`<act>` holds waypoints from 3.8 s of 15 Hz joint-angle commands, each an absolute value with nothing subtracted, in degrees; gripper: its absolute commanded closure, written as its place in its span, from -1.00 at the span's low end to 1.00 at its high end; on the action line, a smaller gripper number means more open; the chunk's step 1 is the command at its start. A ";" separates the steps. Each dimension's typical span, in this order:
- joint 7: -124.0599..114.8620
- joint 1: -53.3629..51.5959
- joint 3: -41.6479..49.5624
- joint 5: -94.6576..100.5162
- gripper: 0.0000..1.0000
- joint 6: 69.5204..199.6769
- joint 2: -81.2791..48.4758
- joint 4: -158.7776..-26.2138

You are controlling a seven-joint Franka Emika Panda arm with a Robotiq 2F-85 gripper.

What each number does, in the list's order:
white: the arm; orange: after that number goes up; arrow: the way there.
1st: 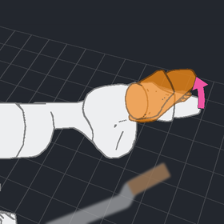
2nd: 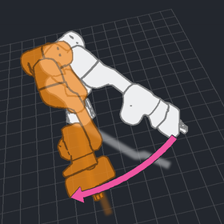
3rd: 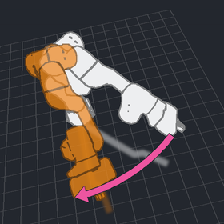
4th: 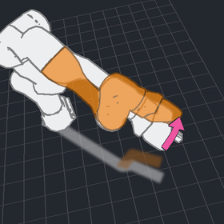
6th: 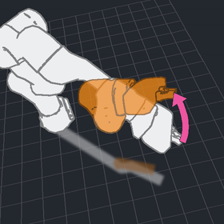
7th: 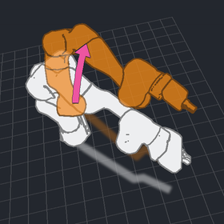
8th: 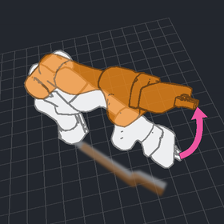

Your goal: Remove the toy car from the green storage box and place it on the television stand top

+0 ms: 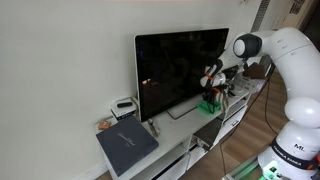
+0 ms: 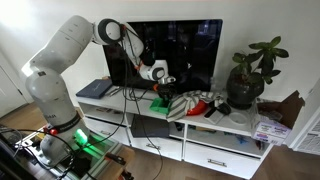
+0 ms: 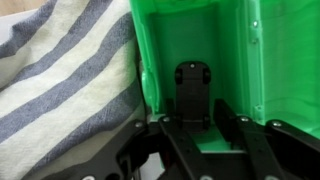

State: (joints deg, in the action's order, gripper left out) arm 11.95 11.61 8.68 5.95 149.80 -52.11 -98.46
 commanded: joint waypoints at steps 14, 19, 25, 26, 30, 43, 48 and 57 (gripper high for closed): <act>10.47 10.57 9.11 8.15 0.16 147.88 -56.19 -94.29; 10.54 10.20 9.09 8.45 0.79 146.46 -56.37 -93.63; 11.36 11.01 8.67 8.07 0.80 145.97 -53.74 -96.04; 11.63 11.23 8.53 7.96 0.80 145.75 -52.92 -96.91; 12.20 11.87 8.31 7.78 0.80 146.10 -50.50 -99.82; 13.47 13.60 6.99 7.05 0.80 150.00 -40.81 -110.15; 14.52 14.51 5.24 5.75 0.80 151.64 -35.32 -116.20; 19.90 16.35 -3.36 -1.94 0.80 149.37 -30.57 -121.14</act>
